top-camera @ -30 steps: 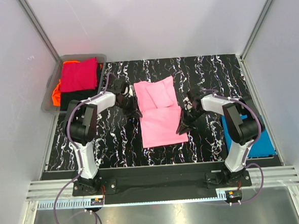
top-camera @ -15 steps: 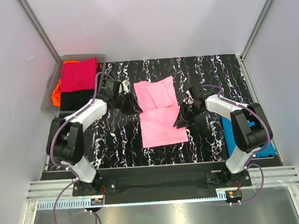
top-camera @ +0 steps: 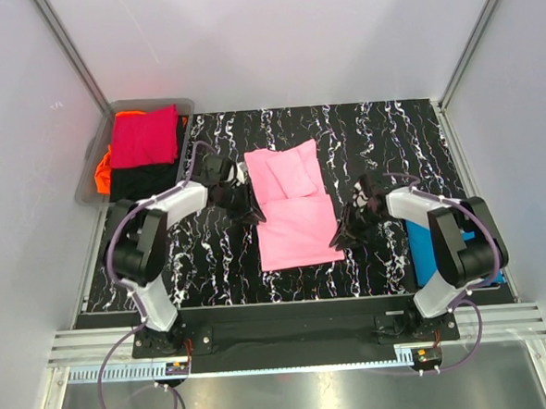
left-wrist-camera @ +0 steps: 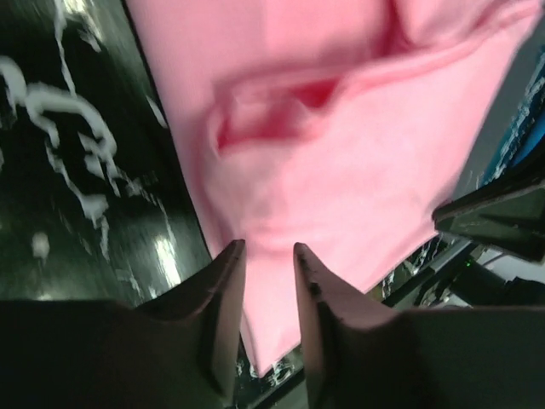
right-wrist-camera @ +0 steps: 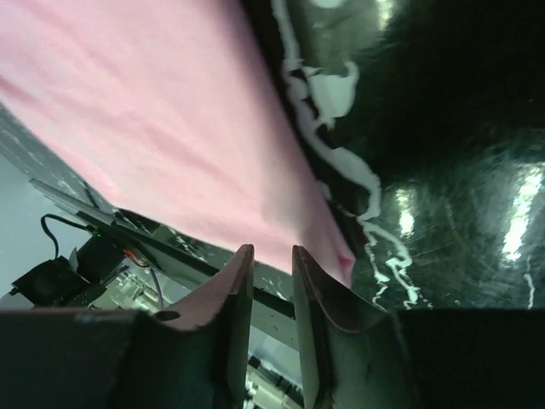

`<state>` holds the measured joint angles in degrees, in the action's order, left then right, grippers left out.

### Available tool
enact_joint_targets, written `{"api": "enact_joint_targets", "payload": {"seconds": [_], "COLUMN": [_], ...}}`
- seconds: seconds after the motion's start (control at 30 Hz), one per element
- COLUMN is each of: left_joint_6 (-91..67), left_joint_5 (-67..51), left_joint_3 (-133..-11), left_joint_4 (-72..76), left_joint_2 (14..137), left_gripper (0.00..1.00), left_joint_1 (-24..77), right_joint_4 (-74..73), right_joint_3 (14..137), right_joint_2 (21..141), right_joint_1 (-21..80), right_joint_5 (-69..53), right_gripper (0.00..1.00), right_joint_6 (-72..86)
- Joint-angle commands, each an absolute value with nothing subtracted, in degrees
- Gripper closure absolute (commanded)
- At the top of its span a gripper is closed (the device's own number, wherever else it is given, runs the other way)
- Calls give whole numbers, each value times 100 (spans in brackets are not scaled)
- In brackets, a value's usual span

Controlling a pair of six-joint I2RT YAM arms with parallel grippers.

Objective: Fold and stack the t-shirts
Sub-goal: Fold the tshirt

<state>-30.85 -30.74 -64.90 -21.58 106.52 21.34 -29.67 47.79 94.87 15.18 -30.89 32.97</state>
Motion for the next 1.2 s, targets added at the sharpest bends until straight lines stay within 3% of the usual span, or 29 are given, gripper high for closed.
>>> {"api": "enact_joint_targets", "payload": {"seconds": [0.0, 0.17, 0.53, 0.6, 0.73, 0.97, 1.17], "left_joint_6": [-2856, -3445, -4228, -4175, -4034, -5052, -7590], "left_joint_5": [-2751, -2794, -3217, -3173, -2726, -2259, -1733], "left_joint_3": [-6311, -5907, -4835, -4580, -4255, -3482, -1637], "left_joint_4": [-2496, -2208, -555, -580, -982, -1301, 332], "left_joint_2": [9450, 8693, 9395, 9414, 8486, 6453, 5196], "left_gripper": [63, 58, 65, 71, 68, 46, 39], "left_joint_1": [2250, 2338, 2725, 2725, 2733, 2786, 2909], "right_joint_4": [-2900, -2900, -2918, -2979, -3146, -3375, -2638], "right_joint_3": [4947, 5947, 7909, 7919, 7552, 6049, 4010], "right_joint_2": [8965, 9517, 11592, 11602, 11032, 9231, 7376], "right_joint_1": [1503, 1433, 1020, 897, 809, 712, 721], "right_joint_5": [-3067, -3242, -3779, -3710, -3113, -2760, -2760], "right_gripper": [67, 60, 58, 56, 45, 23, 23], "right_joint_6": [3383, 3296, 3226, 3156, 2962, 3523, 4762]}}
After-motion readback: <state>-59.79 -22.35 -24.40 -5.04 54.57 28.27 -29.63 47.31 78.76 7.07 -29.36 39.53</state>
